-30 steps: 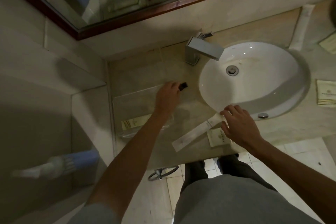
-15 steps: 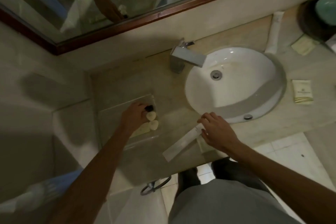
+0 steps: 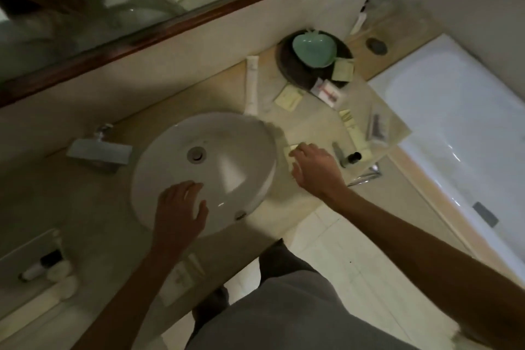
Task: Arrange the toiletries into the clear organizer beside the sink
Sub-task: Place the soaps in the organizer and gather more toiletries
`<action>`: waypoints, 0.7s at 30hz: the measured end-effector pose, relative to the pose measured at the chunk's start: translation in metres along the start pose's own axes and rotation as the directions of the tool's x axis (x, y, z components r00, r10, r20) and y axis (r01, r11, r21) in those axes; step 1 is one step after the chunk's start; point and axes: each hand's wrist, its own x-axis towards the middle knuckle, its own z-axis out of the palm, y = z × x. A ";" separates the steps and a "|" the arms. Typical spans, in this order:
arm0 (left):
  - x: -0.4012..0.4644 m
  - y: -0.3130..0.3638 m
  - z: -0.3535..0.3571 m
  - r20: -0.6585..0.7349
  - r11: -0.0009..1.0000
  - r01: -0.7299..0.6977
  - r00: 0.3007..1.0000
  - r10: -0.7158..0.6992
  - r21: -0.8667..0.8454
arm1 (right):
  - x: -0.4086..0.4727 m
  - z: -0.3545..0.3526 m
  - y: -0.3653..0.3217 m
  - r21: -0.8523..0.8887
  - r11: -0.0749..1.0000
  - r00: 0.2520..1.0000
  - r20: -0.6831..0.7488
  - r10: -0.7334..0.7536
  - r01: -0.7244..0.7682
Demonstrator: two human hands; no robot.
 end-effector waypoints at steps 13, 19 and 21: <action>0.064 0.111 0.058 0.160 0.996 -0.056 0.985 0.065 -0.063 | 0.003 0.001 0.136 -0.405 0.901 0.816 0.567 0.115 0.155; 0.062 0.108 0.047 0.196 0.987 -0.155 0.967 0.162 -0.047 | 0.012 0.006 0.027 -0.122 0.913 0.847 0.436 -0.304 0.390; 0.052 0.094 0.039 0.201 0.982 -0.185 0.961 0.190 -0.044 | 0.013 0.007 -0.026 -0.066 0.871 0.813 0.398 -0.424 0.487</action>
